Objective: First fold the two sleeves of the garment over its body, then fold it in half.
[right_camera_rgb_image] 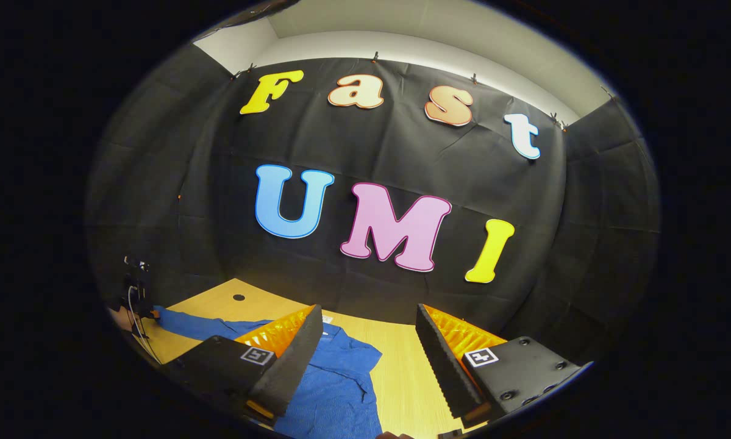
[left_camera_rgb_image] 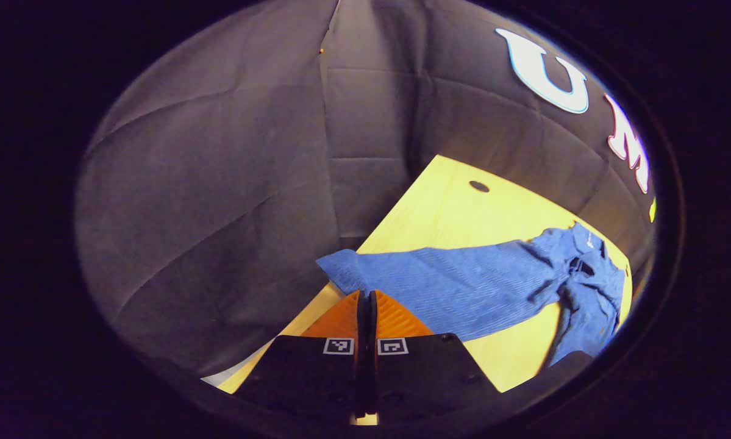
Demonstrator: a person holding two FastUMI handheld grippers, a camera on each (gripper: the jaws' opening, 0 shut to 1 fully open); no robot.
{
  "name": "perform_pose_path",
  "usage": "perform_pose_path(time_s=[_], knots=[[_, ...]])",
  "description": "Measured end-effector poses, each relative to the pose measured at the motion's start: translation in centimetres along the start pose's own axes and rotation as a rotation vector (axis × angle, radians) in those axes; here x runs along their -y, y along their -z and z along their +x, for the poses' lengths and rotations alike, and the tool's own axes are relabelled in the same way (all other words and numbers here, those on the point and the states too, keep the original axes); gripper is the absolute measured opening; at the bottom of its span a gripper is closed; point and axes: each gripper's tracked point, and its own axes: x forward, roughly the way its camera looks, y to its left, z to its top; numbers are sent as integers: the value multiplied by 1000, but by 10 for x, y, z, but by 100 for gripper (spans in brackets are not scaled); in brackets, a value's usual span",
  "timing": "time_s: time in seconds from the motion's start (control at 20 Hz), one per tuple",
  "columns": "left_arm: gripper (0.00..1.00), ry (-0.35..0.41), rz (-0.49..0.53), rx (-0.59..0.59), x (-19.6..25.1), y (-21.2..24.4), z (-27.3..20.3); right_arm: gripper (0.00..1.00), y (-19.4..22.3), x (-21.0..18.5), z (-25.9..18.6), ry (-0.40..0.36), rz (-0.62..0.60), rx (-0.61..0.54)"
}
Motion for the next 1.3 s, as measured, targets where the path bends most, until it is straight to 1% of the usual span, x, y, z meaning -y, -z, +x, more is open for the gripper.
perform_pose_path(time_s=[0.2, 0.3, 0.35, 0.4, 0.45, 0.55, 0.6, 0.75, 0.8, 0.85, 0.95, 1.0, 1.05, 1.15, 1.3], knots=[[0, 121, 10, 52, 42, -35, -25, 93, 7, 5, 2, -23, 31, -2], [0, 182, 13, 74, 74, -52, -41, 93, 11, 10, 4, -37, 45, -4], [0, 209, 23, 82, 90, -60, -48, 97, 12, 14, 4, -40, 54, -2], [0, 236, 40, 92, 108, -68, -54, 97, 13, 19, 4, -39, 64, -4], [0, 266, 64, 100, 128, -75, -63, 93, 15, 25, 4, -36, 74, -5], [0, 321, 119, 123, 170, -86, -80, 93, 21, 40, 1, -24, 84, -11], [0, 351, 145, 136, 192, -91, -90, 97, 24, 49, 1, -13, 86, -14], [0, 454, 198, 148, 264, -96, -115, 97, 32, 79, -2, 27, 110, -29], [0, 490, 211, 148, 288, -98, -120, 93, 35, 90, -4, 43, 122, -34], [0, 526, 231, 156, 312, -98, -123, 93, 38, 100, -5, 60, 134, -40], [0, 564, 272, 197, 361, -99, -113, 93, 48, 117, -7, 88, 156, -59], [0, 590, 265, 175, 386, -92, -107, 92, 53, 123, -9, 94, 166, -76], [0, 633, 263, 140, 411, -79, -103, 97, 57, 130, -10, 107, 172, -90], [0, 696, 292, 82, 455, -55, -91, 97, 60, 149, -15, 139, 158, -91], [0, 727, 368, 13, 504, -22, -64, 97, 70, 172, -23, 187, 142, -115]])
